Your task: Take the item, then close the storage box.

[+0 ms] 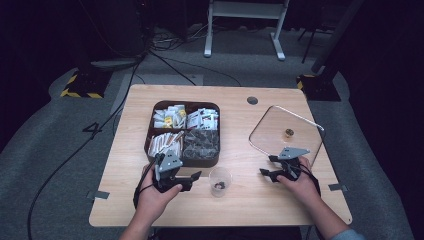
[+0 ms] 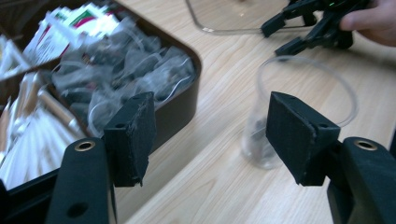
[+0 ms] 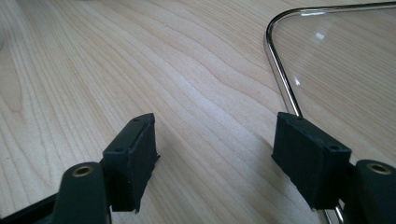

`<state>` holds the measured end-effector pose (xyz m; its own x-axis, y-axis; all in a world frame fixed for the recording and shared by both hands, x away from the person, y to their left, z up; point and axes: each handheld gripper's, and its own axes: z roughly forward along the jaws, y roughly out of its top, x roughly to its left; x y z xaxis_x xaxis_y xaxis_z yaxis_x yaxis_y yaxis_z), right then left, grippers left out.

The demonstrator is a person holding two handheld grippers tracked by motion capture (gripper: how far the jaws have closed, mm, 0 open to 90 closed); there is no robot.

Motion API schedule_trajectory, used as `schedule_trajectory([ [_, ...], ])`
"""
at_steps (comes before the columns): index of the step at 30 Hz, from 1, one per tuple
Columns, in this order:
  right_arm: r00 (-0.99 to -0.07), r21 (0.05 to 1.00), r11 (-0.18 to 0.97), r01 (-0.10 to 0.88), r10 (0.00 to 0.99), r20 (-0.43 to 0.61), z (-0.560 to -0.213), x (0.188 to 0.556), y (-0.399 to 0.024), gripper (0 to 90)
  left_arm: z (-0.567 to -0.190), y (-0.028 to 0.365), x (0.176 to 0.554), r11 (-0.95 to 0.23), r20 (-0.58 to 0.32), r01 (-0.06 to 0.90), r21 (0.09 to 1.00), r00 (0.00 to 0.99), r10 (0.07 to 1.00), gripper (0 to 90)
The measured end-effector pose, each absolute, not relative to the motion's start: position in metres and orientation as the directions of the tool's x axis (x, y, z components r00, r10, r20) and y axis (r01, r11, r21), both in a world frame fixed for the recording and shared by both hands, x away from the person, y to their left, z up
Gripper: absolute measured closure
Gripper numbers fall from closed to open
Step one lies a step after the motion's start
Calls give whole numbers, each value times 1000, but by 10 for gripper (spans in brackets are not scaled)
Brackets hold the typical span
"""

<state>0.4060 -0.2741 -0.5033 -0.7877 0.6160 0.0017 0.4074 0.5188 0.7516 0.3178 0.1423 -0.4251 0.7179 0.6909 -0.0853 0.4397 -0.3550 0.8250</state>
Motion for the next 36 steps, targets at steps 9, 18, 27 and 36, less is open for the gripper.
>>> schedule_trajectory([
  [9, -788, 751, 520, 407, 615, 1, -503, 406, -274, 303, -447, 158, 325, -366, -97, 513, 777, 672, 734, 309],
  [18, -789, 751, 520, 406, 615, 0, -503, 406, -274, 303, -472, 164, 333, -408, -63, 573, 711, 629, 775, 261],
  [27, -789, 751, 521, 406, 615, 1, -503, 406, -274, 302, -487, 167, 335, -420, -67, 619, 664, 608, 791, 226],
  [36, -789, 751, 521, 406, 615, 0, -503, 406, -274, 302, -498, 165, 336, -451, -20, 608, 654, 610, 792, 204],
])
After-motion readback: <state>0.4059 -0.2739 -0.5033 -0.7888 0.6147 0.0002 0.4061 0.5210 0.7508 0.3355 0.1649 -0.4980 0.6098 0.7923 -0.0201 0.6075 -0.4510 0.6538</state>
